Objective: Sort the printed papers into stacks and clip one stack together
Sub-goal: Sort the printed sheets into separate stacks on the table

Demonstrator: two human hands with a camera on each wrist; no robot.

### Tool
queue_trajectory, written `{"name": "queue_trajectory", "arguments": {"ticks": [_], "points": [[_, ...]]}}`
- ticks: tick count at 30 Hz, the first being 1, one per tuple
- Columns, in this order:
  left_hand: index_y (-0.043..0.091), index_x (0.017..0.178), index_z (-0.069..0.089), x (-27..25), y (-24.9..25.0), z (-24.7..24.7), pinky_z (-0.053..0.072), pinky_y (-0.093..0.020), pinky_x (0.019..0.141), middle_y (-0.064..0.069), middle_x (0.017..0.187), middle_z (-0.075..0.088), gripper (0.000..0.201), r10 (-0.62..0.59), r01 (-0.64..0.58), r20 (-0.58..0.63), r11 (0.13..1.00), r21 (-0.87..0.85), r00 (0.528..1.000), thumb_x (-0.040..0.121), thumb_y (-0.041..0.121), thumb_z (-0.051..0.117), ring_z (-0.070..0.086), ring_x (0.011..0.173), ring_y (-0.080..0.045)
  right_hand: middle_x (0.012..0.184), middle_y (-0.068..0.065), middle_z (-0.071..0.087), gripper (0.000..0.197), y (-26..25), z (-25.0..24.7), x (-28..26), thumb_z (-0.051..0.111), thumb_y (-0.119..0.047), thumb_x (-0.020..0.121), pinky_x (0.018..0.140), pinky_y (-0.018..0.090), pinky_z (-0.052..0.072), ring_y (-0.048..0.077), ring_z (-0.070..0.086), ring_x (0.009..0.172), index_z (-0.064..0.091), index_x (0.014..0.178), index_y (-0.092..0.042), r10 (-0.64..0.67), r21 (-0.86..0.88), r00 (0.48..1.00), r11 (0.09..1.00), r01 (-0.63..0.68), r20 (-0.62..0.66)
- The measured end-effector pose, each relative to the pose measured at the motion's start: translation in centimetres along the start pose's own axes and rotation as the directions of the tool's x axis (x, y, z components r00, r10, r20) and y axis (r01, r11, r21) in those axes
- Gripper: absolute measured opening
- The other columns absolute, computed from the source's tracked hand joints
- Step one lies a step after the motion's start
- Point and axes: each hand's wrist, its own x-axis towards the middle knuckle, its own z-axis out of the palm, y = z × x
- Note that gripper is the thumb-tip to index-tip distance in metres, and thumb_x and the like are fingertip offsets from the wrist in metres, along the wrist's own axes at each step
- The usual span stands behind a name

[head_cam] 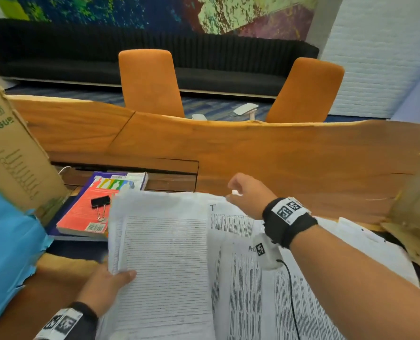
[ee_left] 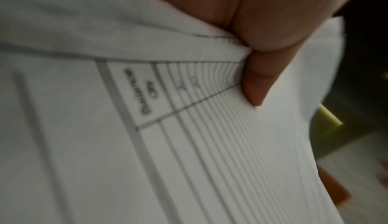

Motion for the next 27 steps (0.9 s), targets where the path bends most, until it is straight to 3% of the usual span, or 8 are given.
{"name": "queue_trajectory", "arguments": {"ticks": [3,7,11,15,19,23,25,27], "points": [[-0.004,0.096,0.065,1.0,-3.0,-1.6,0.047,-0.048,0.093,-0.018,0.097,0.071,0.027,-0.154,0.156,-0.048,0.987,0.036,0.987,0.074,0.001,0.079,0.065,0.089,-0.036,0.132,0.01,0.055,0.04,6.9,3.0,-0.7,0.052,-0.014,0.089,0.095,0.038,0.05,0.029,0.058,0.116,0.048,0.129,-0.012,0.316,-0.397,0.923,0.893,-0.212,0.217],[0.002,0.095,0.056,1.7,-4.9,-1.9,0.038,-0.04,0.088,-0.015,0.099,0.059,0.025,-0.267,0.272,-0.102,0.961,0.043,0.958,0.078,0.001,0.075,0.053,0.089,-0.031,0.129,0.004,0.053,0.066,14.3,5.9,-4.8,0.069,-0.023,0.075,0.092,0.041,0.052,0.028,0.059,0.113,0.042,0.134,-0.017,0.538,-0.553,0.821,0.75,-0.363,0.191],[0.003,0.085,0.06,2.5,-5.1,-1.7,0.04,-0.038,0.086,-0.017,0.096,0.062,0.018,-0.25,0.257,-0.081,0.963,0.086,0.965,0.077,0.001,0.077,0.056,0.085,-0.03,0.129,-0.002,0.046,0.073,15.5,6.8,-6.3,0.075,-0.043,0.069,0.097,0.043,0.046,0.023,0.053,0.115,0.039,0.131,-0.032,0.515,-0.534,0.842,0.763,-0.365,0.159],[0.009,0.073,0.06,2.6,-5.0,-1.7,0.041,-0.04,0.088,-0.014,0.088,0.064,0.019,-0.255,0.258,-0.053,0.964,0.056,0.965,0.078,-0.003,0.075,0.057,0.084,-0.03,0.122,-0.003,0.058,0.053,15.0,6.1,-6.5,0.069,-0.048,0.077,0.098,0.041,0.045,0.022,0.056,0.112,0.05,0.122,-0.027,0.505,-0.536,0.841,0.772,-0.341,0.194],[0.007,0.08,0.064,2.3,-5.0,-1.7,0.042,-0.042,0.092,-0.009,0.08,0.067,0.018,-0.242,0.242,-0.018,0.97,-0.009,0.97,0.077,-0.01,0.071,0.061,0.085,-0.031,0.147,0.003,0.046,0.059,13.7,6.9,-6.8,0.062,-0.037,0.091,0.111,0.034,0.035,0.022,0.043,0.135,0.044,0.144,-0.02,0.434,-0.445,0.841,0.854,-0.27,0.323],[0.003,0.091,0.064,2.2,-5.2,-1.4,0.044,-0.044,0.09,-0.01,0.082,0.067,0.02,-0.247,0.245,-0.034,0.968,-0.06,0.968,0.079,-0.013,0.067,0.061,0.083,-0.032,0.106,0.002,0.058,0.022,10.3,8.3,-5.0,0.053,-0.025,0.096,0.083,0.028,0.045,0.021,0.057,0.099,0.063,0.112,-0.016,0.279,-0.365,0.92,0.916,-0.168,0.277],[0.003,0.095,0.065,2.1,-5.2,-1.4,0.045,-0.048,0.094,-0.012,0.084,0.068,0.022,-0.258,0.256,-0.028,0.965,-0.059,0.966,0.079,-0.011,0.068,0.063,0.087,-0.035,0.104,0.003,0.061,0.019,9.8,8.8,-4.1,0.05,-0.014,0.096,0.085,0.031,0.051,0.022,0.061,0.098,0.063,0.109,-0.016,0.297,-0.367,0.921,0.91,-0.194,0.251],[0.005,0.096,0.064,1.9,-5.0,-1.4,0.045,-0.048,0.094,-0.011,0.085,0.068,0.022,-0.268,0.266,-0.023,0.963,-0.052,0.963,0.08,-0.01,0.068,0.063,0.087,-0.035,0.113,0.005,0.063,0.031,9.7,9.3,-3.8,0.05,-0.003,0.092,0.091,0.033,0.051,0.024,0.061,0.105,0.06,0.119,-0.016,0.324,-0.386,0.907,0.899,-0.207,0.268]]}}
